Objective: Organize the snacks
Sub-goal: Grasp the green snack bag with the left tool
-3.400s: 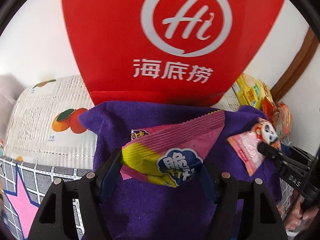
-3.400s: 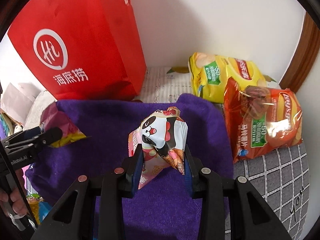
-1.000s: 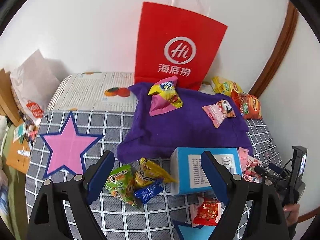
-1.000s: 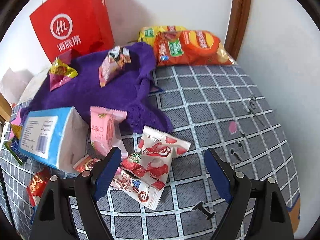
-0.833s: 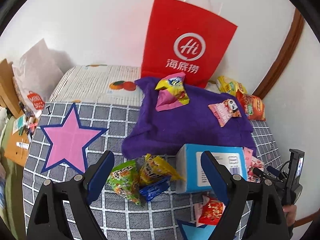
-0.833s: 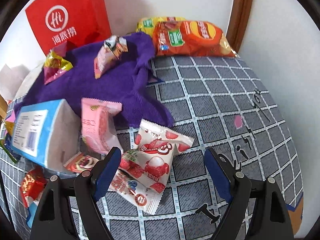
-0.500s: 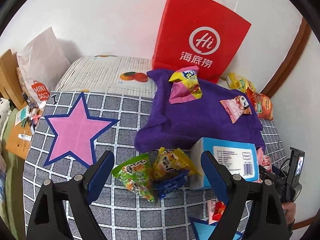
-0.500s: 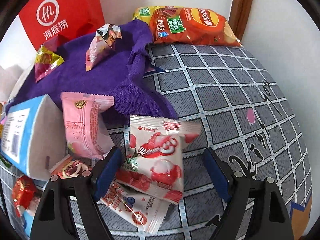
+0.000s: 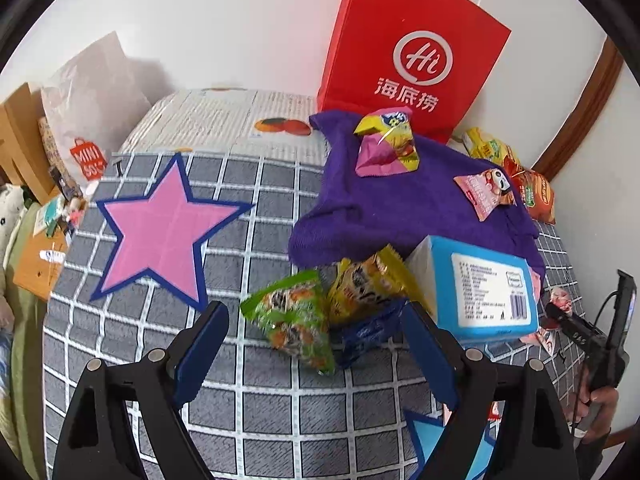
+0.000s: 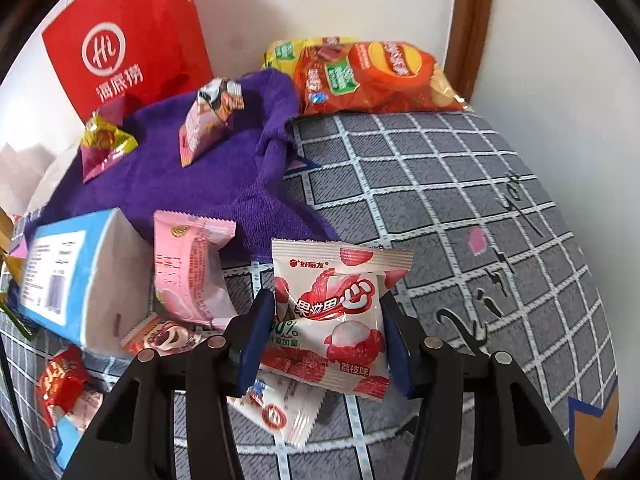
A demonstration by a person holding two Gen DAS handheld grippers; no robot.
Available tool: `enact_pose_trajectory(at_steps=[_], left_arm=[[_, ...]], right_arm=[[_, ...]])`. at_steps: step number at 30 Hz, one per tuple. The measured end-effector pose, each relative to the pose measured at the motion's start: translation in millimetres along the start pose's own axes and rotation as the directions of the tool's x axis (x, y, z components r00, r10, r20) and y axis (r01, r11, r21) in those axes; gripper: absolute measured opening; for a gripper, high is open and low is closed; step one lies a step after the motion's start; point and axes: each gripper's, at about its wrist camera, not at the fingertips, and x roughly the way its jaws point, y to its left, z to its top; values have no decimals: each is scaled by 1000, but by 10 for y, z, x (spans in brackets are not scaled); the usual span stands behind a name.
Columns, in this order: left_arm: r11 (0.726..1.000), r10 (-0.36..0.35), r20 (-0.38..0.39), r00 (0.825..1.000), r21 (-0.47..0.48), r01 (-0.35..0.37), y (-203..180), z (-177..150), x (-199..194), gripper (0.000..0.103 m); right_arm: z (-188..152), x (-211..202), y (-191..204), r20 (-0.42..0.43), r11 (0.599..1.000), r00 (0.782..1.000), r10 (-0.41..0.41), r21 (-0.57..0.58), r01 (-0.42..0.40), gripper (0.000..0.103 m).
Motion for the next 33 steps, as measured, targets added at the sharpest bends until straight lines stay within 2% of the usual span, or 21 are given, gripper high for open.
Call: enact_pose_trajectory(at_steps=[6,14,16,21,26,30,33], left_arm=[[1000,-9,-25,1000,3,9,55,-105,85,87],[998,-46,-32,998,-52,45,239,-82,225,87],[997,-55,-29,998,-61,53,258,-56,261,85],[997,-42,-59,997,-62,39,329,-27,381,68],[996,-41,-64,997,-82,36,515,-42,351,68],[998,-46,-71,996,-53,42,448,-37,402,70],[999,-29,-109,994,-35,25,347,-43,569,70]], right_arm=[[-45,-238,-14,41,1000,999,8,18,-9,52],[-106,-324,16,35,1000,999,5,20,-6,52],[-114,-334,28,32,1000,999,-2,22,2,52],[-113,-364,52,26,1000,1000,-9,29,8,52],[-93,-363,62,28,999,999,-38,10,37,52],[-61,-344,21,27,999,999,-44,23,43,52],[-51,-354,6,29,999,999,-39,35,38,52]])
